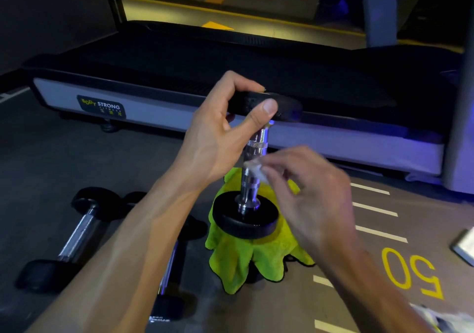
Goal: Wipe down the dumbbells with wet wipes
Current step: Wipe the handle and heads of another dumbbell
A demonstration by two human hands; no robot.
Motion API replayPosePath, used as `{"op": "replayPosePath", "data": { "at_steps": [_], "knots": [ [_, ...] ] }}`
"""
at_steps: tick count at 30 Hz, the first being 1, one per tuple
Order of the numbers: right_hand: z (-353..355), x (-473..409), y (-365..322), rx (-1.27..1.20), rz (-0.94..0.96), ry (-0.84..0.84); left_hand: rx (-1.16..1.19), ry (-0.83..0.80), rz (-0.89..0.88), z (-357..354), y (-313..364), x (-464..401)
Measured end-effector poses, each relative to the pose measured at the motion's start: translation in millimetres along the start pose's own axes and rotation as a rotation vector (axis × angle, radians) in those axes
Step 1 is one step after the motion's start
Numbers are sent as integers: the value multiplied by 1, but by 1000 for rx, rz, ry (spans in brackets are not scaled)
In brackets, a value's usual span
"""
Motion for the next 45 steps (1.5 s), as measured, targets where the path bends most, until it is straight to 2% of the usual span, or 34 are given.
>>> {"op": "replayPosePath", "data": {
  "at_steps": [2, 3, 9, 11, 13, 15, 19, 24, 27, 30, 32, 37, 42, 45],
  "knots": [
    [15, -3, -4, 15, 65, 135, -12, 13, -7, 1, 0, 0],
    [10, -1, -4, 26, 93, 127, -16, 15, -9, 0, 1, -1],
    [-42, 29, 9, 91, 133, -281, 3, 8, -4, 0, 2, 0],
    [-39, 13, 0, 108, 150, -318, 9, -2, -8, -1, 3, 1],
    [-29, -6, -8, 140, 164, -232, 17, 3, -4, 0, 2, 0],
    [-32, -8, -11, 197, 143, -235, -14, 8, -9, 2, 2, -1],
    [-63, 28, -18, 319, 48, -569, -12, 20, -6, 5, 0, -2],
    [-76, 26, -38, 320, -5, -663, -11, -23, -13, -6, 7, 3],
    [-69, 31, -20, 306, -52, -634, -5, -16, -21, -6, 10, 6],
    [-45, 37, 20, 322, -115, -527, 13, -2, -7, 0, 8, 6],
    [-33, 42, 45, 382, -149, -545, 53, -2, -3, 4, 8, 7],
    [-36, 30, 3, 148, -48, -348, 61, 8, 6, 10, 7, 8],
    [-65, 34, -15, 210, 100, -451, 77, -4, -13, 13, 7, 9],
    [-48, 33, 8, 186, 51, -406, 72, -33, -12, 13, 6, 9]
  ]
}}
Point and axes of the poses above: each hand's wrist, its own x-axis away from the middle knuckle, its own z-axis out of the back of the hand, y = z × x, the point moved 9 cm from there along -x, towards the middle knuckle, and after that the axes turned 2 degrees about y, right-handed, at the moved point
